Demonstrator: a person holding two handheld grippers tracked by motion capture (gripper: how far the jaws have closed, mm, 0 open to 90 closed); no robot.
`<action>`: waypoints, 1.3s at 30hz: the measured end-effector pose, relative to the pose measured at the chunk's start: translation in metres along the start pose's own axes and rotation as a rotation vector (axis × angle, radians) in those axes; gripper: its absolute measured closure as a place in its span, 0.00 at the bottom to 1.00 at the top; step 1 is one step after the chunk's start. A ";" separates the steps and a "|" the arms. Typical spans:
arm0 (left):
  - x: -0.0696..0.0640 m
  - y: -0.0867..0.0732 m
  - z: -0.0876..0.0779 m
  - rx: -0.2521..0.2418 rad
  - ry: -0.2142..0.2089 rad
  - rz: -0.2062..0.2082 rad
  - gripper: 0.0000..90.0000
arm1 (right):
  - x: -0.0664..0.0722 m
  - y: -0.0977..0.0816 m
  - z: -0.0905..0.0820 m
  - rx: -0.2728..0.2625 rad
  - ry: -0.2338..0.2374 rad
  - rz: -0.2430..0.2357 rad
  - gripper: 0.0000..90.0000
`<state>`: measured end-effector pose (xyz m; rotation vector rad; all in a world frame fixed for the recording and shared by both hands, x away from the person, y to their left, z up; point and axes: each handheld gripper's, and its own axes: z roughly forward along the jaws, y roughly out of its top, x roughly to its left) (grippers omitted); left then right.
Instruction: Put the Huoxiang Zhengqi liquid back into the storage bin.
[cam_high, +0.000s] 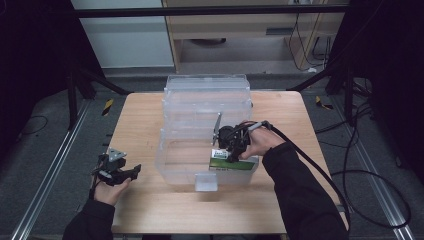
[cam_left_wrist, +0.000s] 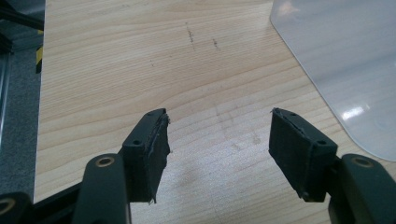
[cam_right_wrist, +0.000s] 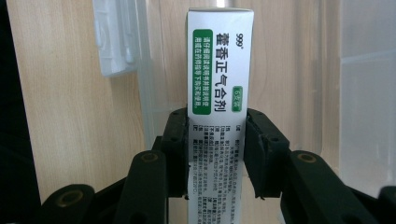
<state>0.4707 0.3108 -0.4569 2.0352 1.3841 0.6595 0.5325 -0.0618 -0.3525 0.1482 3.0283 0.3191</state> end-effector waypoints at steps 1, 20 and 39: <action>0.000 0.000 0.000 0.000 0.001 0.000 0.41 | 0.000 0.000 0.001 0.001 0.000 -0.005 0.71; 0.000 0.000 0.000 0.002 0.000 0.002 0.41 | 0.002 -0.004 0.014 -0.015 0.001 -0.005 0.70; 0.000 0.000 0.000 0.002 0.000 0.001 0.41 | 0.002 -0.002 0.023 0.027 0.007 -0.008 0.70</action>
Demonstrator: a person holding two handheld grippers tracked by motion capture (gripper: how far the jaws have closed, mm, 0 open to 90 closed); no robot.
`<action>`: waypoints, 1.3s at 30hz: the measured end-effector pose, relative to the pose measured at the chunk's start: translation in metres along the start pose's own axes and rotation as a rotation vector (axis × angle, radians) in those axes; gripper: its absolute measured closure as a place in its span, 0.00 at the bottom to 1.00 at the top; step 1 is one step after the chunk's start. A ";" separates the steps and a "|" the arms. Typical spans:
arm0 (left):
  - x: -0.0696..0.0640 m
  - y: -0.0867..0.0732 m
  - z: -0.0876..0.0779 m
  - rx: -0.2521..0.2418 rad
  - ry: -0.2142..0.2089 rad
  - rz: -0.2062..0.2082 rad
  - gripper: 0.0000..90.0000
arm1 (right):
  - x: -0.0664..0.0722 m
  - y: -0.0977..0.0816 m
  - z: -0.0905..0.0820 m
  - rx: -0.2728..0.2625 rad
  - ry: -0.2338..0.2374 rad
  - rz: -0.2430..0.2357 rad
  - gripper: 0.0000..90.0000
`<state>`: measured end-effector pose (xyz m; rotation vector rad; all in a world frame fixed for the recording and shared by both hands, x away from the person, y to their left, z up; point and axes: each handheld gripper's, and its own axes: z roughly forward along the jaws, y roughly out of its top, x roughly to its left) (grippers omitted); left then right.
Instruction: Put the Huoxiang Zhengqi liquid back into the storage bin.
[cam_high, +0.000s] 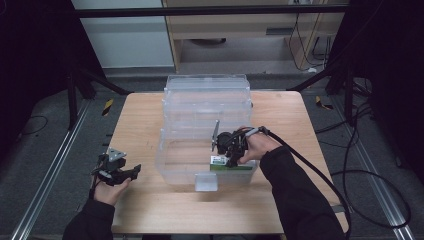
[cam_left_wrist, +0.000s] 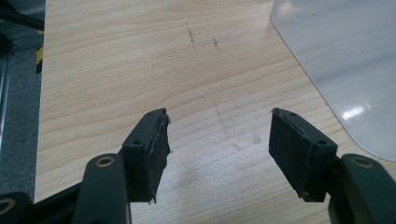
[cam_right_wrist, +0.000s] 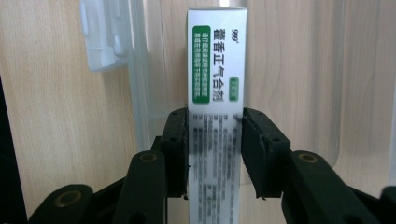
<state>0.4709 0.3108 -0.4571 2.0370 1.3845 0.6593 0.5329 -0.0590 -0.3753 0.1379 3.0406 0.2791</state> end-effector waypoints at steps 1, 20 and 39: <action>0.000 0.000 0.000 0.001 0.000 0.000 0.41 | -0.001 -0.001 -0.002 -0.010 -0.006 0.014 0.70; 0.000 0.000 0.000 0.002 -0.001 0.001 0.41 | 0.000 -0.023 -0.038 -0.136 -0.065 0.093 0.68; 0.000 0.000 0.000 0.004 -0.002 0.004 0.41 | 0.022 -0.008 -0.027 -0.164 -0.007 0.057 0.67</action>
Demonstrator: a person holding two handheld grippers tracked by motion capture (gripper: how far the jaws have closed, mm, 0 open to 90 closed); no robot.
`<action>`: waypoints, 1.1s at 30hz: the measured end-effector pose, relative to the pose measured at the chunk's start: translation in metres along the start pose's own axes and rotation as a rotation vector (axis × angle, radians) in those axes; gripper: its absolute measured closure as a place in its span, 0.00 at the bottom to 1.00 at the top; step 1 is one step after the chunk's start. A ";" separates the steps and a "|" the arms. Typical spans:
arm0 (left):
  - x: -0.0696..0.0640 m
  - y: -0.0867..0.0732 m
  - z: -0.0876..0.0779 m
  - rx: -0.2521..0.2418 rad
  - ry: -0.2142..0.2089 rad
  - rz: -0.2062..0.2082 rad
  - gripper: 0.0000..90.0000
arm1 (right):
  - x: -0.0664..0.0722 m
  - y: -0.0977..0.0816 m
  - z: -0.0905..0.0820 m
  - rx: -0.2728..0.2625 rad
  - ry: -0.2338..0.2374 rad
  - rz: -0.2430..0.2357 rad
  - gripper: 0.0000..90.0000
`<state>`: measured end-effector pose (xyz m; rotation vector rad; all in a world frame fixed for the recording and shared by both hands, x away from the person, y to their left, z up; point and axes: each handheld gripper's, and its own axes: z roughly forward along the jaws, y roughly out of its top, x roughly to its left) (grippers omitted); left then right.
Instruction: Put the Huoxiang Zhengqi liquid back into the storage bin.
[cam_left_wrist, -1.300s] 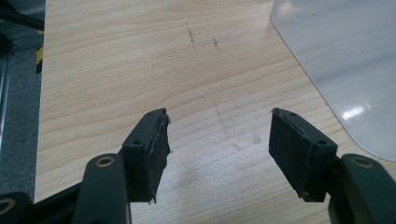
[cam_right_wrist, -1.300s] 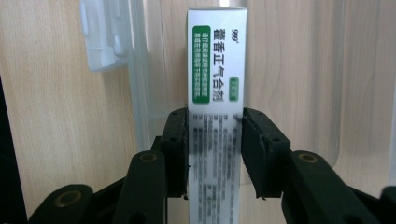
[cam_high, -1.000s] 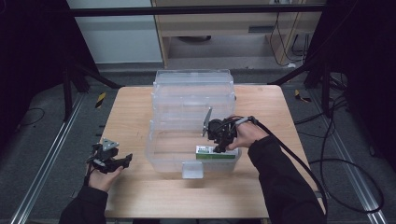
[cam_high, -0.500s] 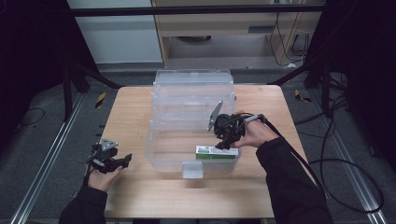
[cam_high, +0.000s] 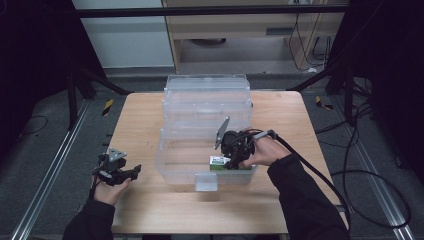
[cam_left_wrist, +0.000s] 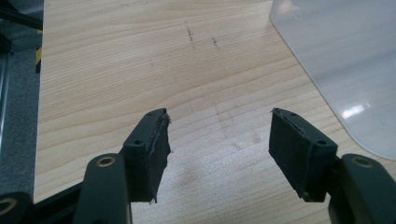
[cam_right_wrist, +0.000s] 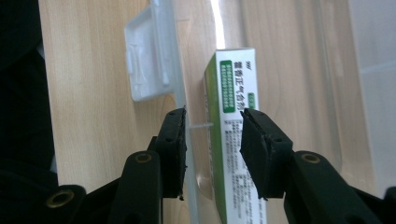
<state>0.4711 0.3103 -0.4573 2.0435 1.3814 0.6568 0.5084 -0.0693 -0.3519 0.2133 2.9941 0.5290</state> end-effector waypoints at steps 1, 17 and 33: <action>0.000 0.000 0.000 0.000 0.000 0.000 0.41 | 0.001 0.001 0.002 0.003 0.005 0.002 0.67; 0.000 0.000 0.000 0.000 0.000 0.001 0.41 | 0.009 0.009 0.025 0.013 0.059 -0.019 0.71; 0.000 0.000 0.000 -0.001 0.001 0.002 0.41 | 0.012 0.009 0.043 0.037 0.090 -0.009 0.72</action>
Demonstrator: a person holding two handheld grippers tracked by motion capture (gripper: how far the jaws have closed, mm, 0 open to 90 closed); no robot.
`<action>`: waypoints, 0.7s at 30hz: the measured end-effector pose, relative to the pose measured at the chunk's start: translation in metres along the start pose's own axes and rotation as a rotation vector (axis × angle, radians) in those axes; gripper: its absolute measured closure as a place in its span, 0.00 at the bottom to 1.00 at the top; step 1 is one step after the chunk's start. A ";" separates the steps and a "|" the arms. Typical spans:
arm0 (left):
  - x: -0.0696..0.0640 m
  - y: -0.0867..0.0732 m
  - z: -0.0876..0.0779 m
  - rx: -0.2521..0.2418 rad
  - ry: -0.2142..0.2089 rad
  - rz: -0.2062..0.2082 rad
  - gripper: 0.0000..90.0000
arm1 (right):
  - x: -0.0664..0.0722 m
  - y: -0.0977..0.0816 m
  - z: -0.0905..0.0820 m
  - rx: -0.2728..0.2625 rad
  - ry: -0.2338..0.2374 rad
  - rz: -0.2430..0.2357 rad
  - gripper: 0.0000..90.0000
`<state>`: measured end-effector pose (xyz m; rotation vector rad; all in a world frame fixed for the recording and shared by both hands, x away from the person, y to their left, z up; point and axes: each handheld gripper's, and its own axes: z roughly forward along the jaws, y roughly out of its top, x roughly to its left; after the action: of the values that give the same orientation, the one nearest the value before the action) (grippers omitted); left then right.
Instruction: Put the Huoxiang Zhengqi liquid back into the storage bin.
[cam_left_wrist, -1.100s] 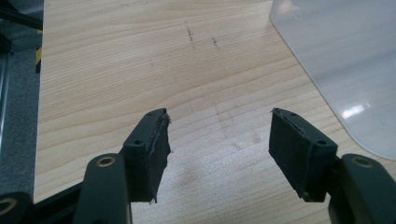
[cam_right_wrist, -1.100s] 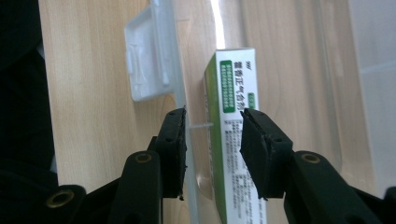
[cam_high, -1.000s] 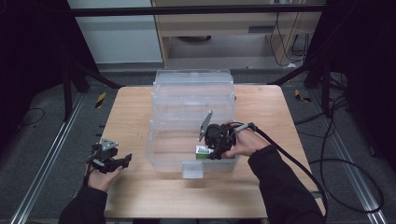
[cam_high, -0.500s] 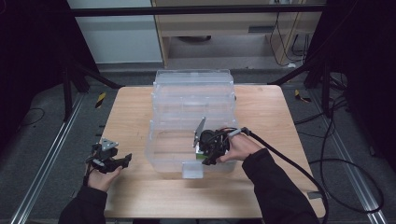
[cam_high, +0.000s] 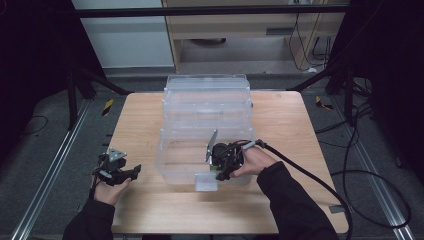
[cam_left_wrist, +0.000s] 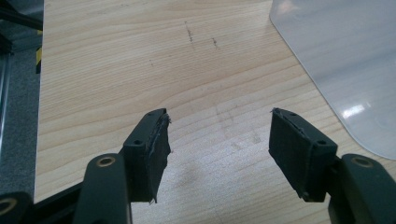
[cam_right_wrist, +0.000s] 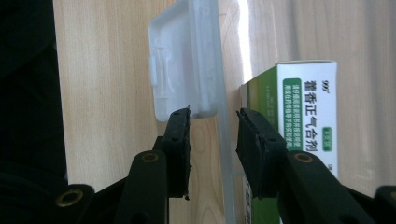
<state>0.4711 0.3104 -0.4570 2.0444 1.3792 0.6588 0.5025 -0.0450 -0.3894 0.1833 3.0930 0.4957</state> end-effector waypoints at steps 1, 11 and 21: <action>0.000 0.000 0.000 -0.001 0.000 0.000 0.41 | 0.000 0.000 0.001 0.000 0.002 -0.004 0.72; 0.001 0.001 -0.002 -0.005 -0.001 0.000 0.41 | -0.001 -0.001 0.009 0.004 0.018 0.019 0.75; 0.000 0.004 -0.006 -0.025 -0.008 0.002 0.41 | 0.001 -0.001 0.010 0.003 0.005 0.019 0.75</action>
<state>0.4692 0.3102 -0.4498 2.0277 1.3578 0.6649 0.5014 -0.0424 -0.3990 0.2121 3.1001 0.4932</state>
